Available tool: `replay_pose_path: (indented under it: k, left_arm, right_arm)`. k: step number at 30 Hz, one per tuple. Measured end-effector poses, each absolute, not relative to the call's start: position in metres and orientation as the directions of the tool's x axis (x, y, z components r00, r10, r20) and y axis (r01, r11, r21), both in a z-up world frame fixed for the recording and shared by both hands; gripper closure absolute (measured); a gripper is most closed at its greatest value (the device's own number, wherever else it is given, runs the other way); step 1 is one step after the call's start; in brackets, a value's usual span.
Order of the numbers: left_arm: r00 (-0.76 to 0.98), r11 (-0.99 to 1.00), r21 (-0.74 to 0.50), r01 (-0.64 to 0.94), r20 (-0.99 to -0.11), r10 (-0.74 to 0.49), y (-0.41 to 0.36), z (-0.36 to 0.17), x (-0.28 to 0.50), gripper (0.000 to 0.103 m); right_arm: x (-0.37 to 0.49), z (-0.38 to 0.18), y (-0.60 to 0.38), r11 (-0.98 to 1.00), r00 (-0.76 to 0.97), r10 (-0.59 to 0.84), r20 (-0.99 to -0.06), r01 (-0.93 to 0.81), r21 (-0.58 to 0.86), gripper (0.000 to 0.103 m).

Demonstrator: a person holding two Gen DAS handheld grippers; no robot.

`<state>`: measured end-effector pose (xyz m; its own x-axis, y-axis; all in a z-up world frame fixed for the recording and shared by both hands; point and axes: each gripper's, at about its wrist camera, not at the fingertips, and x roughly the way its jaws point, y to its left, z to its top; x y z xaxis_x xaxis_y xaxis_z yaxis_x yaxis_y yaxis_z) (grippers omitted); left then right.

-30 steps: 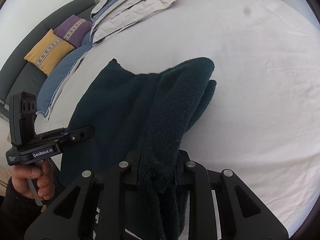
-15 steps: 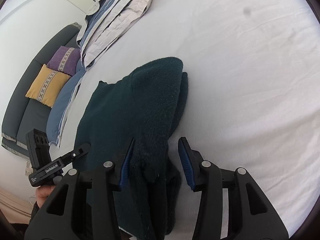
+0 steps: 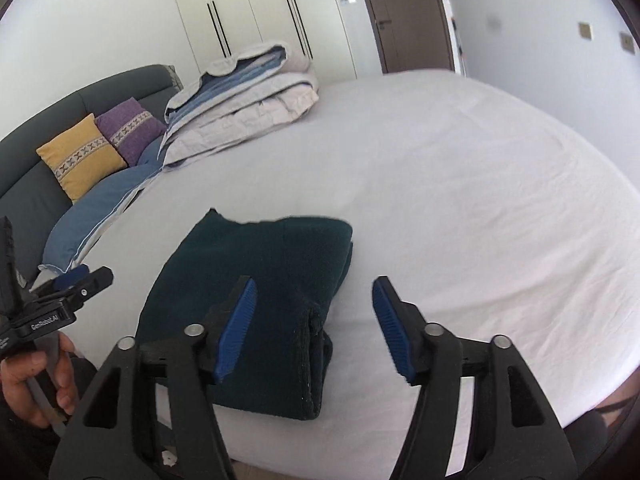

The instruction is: Fold small clothes

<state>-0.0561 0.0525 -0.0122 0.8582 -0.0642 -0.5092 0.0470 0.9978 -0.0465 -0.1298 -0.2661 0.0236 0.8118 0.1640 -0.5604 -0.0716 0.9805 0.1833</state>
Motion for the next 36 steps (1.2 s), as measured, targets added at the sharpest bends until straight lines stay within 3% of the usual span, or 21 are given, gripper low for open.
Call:
replay_pose_path:
  k: [2,6,9,17,25,36]
  left_arm:
    - [0.886,1.000,-0.002,0.022,-0.463,-0.021,0.050,0.008,-0.070,0.000]
    - [0.931,0.996,0.083,-0.036,-0.358,0.063,0.041,0.037,-0.095,0.000]
    - [0.934,0.993,0.102,-0.063,-0.344,0.094,0.040,0.050,-0.109,0.000]
    - [0.873,0.989,0.077,-0.123,-0.465,0.144,0.046,0.045,-0.123,0.000]
    - [0.770,0.994,0.013,-0.106,-0.632,0.090,0.045,0.013,-0.107,0.000]
    - [0.711,0.996,-0.016,-0.091,-0.701,0.054,0.042,-0.014,-0.100,0.000]
  right_arm:
    - [-0.151,0.046,-0.264,0.992,0.873,0.082,-0.480,-0.023,0.128,0.007]
    - [-0.175,0.082,-0.258,0.999,0.918,0.025,-0.395,-0.010,0.041,0.003]
    - [-0.190,0.104,-0.261,0.999,0.926,0.018,-0.377,-0.002,0.044,0.003]
    - [-0.212,0.135,-0.247,0.990,0.851,0.137,-0.507,-0.099,0.100,0.003]
    - [-0.193,0.098,-0.231,0.996,0.755,0.076,-0.651,-0.030,0.081,0.003]
    - [-0.171,0.071,-0.240,0.998,0.716,-0.030,-0.698,0.061,0.020,0.003]
